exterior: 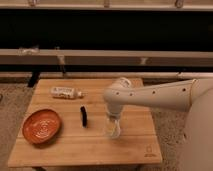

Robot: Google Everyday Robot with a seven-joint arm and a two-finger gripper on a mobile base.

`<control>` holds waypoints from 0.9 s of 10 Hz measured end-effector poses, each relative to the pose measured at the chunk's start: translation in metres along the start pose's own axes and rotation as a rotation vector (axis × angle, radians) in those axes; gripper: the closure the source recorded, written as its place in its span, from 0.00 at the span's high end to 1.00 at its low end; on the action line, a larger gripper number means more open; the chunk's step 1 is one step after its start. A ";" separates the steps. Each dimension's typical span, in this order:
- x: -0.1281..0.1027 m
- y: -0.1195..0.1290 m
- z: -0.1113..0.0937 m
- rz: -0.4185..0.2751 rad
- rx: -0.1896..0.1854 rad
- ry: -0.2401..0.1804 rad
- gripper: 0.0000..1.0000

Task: Place the ceramic cup over the eraser

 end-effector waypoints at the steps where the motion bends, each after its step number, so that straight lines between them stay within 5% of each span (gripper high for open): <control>1: -0.002 0.001 0.003 0.000 -0.005 0.005 0.66; 5: -0.003 0.006 0.001 -0.008 -0.025 0.059 0.24; 7: -0.007 0.005 -0.020 -0.022 -0.012 0.076 0.05; 9: -0.024 0.002 -0.053 -0.065 0.017 0.083 0.00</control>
